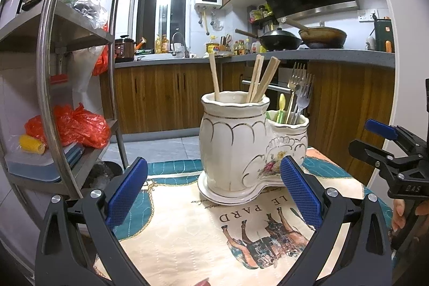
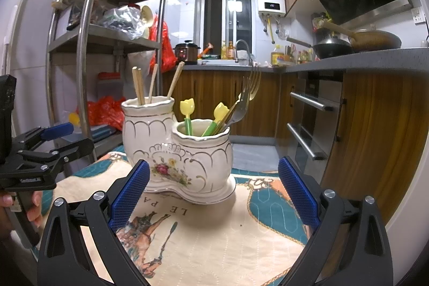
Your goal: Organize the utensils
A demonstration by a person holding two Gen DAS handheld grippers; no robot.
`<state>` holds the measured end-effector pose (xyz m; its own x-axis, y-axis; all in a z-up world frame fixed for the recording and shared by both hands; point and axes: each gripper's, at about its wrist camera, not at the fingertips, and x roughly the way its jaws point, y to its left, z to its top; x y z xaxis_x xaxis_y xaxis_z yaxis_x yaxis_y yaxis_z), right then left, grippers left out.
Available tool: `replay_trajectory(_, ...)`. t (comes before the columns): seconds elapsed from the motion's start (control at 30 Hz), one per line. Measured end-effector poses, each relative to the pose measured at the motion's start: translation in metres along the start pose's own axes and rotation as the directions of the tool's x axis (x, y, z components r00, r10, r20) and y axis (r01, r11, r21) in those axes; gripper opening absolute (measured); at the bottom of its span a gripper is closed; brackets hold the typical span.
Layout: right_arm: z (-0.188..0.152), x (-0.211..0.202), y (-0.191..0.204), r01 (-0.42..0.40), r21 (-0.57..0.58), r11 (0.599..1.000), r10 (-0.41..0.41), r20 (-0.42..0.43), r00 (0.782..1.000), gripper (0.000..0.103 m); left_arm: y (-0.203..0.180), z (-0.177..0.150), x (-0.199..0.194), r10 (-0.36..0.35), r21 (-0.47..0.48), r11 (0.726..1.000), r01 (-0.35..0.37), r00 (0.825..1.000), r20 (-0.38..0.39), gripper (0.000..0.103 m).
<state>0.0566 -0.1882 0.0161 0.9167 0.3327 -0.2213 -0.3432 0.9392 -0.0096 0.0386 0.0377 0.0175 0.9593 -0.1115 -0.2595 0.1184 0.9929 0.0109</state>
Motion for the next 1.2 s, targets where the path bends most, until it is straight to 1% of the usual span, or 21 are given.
replay_trajectory(0.2,0.000,-0.001,0.000,0.008,0.002,1.000,-0.008,-0.005,1.000,0.098,0.000,0.000,0.001,0.003,-0.007,1.000,-0.003,1.000,-0.009,0.098)
replay_trajectory(0.27,-0.001,-0.003,0.000,0.014,0.011,1.000,-0.013,-0.011,1.000,0.098,0.002,0.001,0.003,0.006,-0.013,1.000,-0.006,1.000,-0.025,0.098)
replay_trajectory(0.3,-0.002,-0.004,-0.002,0.018,0.017,1.000,-0.018,-0.015,1.000,0.098,0.004,0.000,0.006,0.013,-0.016,1.000,-0.014,0.998,-0.055,0.098)
replay_trajectory(0.37,-0.004,-0.004,-0.007,0.015,0.046,0.999,-0.013,-0.047,0.999,0.098,0.008,-0.001,0.020,0.034,-0.020,0.999,-0.038,0.988,-0.153,0.097)
replay_trajectory(0.4,-0.005,-0.002,-0.009,0.009,0.064,0.998,-0.005,-0.067,0.998,0.098,0.011,-0.003,0.032,0.044,-0.020,0.999,-0.050,0.972,-0.229,0.097)
replay_trajectory(0.43,-0.006,0.001,-0.011,0.008,0.081,0.997,0.000,-0.099,0.995,0.098,0.012,-0.006,0.041,0.044,-0.020,0.998,-0.052,0.959,-0.280,0.097)
replay_trajectory(0.47,-0.008,0.006,-0.012,0.015,0.090,0.996,-0.003,-0.130,0.992,0.098,0.015,-0.010,0.055,0.047,-0.021,0.998,-0.059,0.934,-0.355,0.097)
replay_trajectory(0.5,-0.007,0.015,-0.013,0.019,0.093,0.996,-0.005,-0.154,0.988,0.098,0.018,-0.015,0.069,0.062,-0.018,0.997,-0.077,0.902,-0.428,0.097)
replay_trajectory(0.53,-0.009,0.018,-0.012,0.029,0.091,0.995,-0.011,-0.197,0.980,0.098,0.020,-0.020,0.080,0.078,-0.012,0.995,-0.096,0.873,-0.481,0.097)
replay_trajectory(0.57,-0.010,0.021,-0.011,0.034,0.092,0.995,-0.013,-0.223,0.975,0.098,0.023,-0.024,0.090,0.087,-0.010,0.994,-0.109,0.849,-0.521,0.097)
replay_trajectory(0.63,-0.011,0.022,-0.010,0.021,0.096,0.995,0.003,-0.239,0.971,0.098,0.028,-0.033,0.109,0.071,-0.039,0.992,-0.119,0.794,-0.604,0.097)
replay_trajectory(0.67,-0.012,0.018,-0.009,0.013,0.095,0.995,0.010,-0.234,0.972,0.098,0.030,-0.036,0.114,0.068,-0.046,0.991,-0.124,0.777,-0.625,0.097)
replay_trajectory(0.7,-0.012,0.016,-0.009,0.010,0.092,0.996,0.012,-0.230,0.973,0.098,0.029,-0.037,0.117,0.077,-0.036,0.991,-0.129,0.771,-0.632,0.097)
replay_trajectory(0.77,-0.014,0.013,-0.009,0.007,0.092,0.996,0.015,-0.232,0.973,0.098,0.026,-0.038,0.120,0.098,-0.008,0.991,-0.134,0.766,-0.635,0.098)
replay_trajectory(0.8,-0.015,0.011,-0.010,0.006,0.097,0.995,0.017,-0.235,0.972,0.098,0.025,-0.038,0.118,0.106,-0.002,0.990,-0.138,0.765,-0.635,0.098)
replay_trajectory(0.93,-0.017,0.008,-0.014,0.003,0.131,0.991,0.030,-0.255,0.967,0.098,0.025,-0.039,0.115,0.099,-0.010,0.991,-0.137,0.764,-0.638,0.099)
replay_trajectory(0.97,-0.014,0.012,-0.015,0.003,0.132,0.991,0.031,-0.254,0.967,0.098,0.027,-0.037,0.116,0.098,-0.011,0.991,-0.136,0.764,-0.638,0.099)
replay_trajectory(1.07,-0.010,0.009,-0.018,0.002,0.139,0.990,0.032,-0.238,0.971,0.098,0.026,-0.036,0.118,0.097,-0.012,0.991,-0.136,0.763,-0.639,0.099)
replay_trajectory(1.2,-0.003,0.012,-0.027,-0.011,0.182,0.983,0.051,-0.217,0.975,0.098,0.027,-0.036,0.118,0.097,-0.012,0.991,-0.136,0.763,-0.639,0.099)
